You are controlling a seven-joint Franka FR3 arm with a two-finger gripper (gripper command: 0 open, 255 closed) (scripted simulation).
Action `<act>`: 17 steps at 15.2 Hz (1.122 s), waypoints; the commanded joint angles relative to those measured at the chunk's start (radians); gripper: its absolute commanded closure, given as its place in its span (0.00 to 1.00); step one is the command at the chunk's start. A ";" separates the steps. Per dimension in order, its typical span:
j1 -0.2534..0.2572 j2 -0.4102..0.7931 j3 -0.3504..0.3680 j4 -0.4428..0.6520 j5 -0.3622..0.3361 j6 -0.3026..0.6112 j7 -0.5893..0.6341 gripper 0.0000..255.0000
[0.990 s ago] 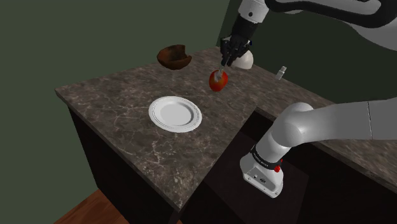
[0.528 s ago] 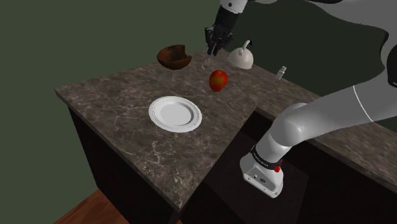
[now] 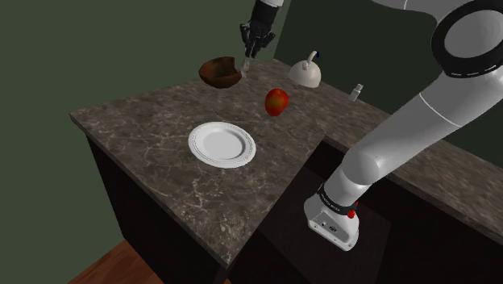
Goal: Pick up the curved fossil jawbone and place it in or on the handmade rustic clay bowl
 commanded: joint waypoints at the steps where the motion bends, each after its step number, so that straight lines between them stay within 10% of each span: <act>1: -0.004 0.077 -0.002 0.086 -0.008 -0.010 -0.003 1.00; 10: -0.008 0.514 -0.010 0.652 -0.047 -0.140 -0.015 1.00; 17: -0.010 0.493 -0.012 0.526 -0.045 -0.036 -0.017 1.00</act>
